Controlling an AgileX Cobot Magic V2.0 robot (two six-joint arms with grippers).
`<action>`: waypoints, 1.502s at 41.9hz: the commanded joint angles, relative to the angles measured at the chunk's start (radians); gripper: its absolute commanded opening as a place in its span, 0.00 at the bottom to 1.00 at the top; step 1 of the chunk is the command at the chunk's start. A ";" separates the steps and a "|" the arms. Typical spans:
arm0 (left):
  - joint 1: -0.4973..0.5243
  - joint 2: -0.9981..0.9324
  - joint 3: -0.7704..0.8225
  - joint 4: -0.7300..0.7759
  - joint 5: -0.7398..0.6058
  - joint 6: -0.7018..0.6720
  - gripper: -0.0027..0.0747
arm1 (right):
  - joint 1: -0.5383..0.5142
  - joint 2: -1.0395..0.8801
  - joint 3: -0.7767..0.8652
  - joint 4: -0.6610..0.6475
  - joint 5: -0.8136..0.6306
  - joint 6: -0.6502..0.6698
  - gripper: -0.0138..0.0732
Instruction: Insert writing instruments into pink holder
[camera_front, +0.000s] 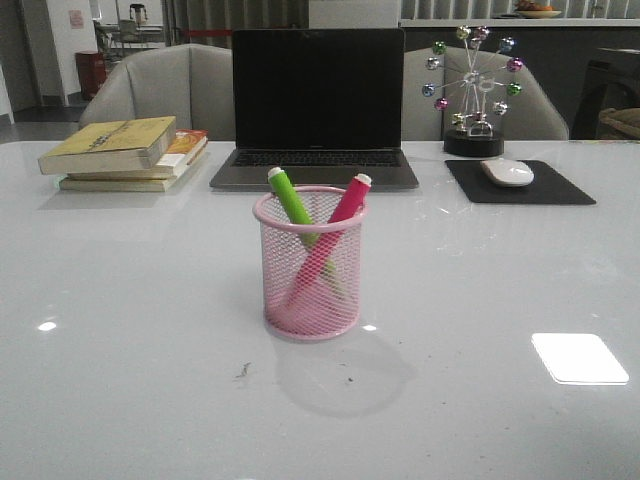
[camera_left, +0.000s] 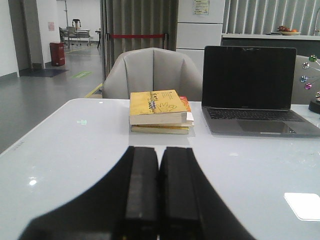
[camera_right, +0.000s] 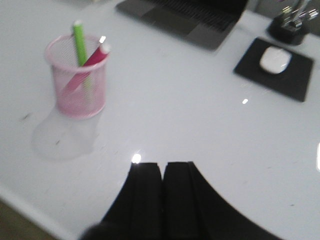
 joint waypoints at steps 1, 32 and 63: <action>-0.006 -0.021 0.001 -0.006 -0.093 -0.001 0.16 | -0.111 -0.114 0.079 0.034 -0.250 -0.008 0.22; -0.006 -0.019 0.001 -0.006 -0.092 -0.001 0.16 | -0.268 -0.318 0.336 0.095 -0.518 0.021 0.22; -0.006 -0.019 0.001 -0.006 -0.092 -0.001 0.16 | -0.332 -0.318 0.336 0.015 -0.534 0.127 0.22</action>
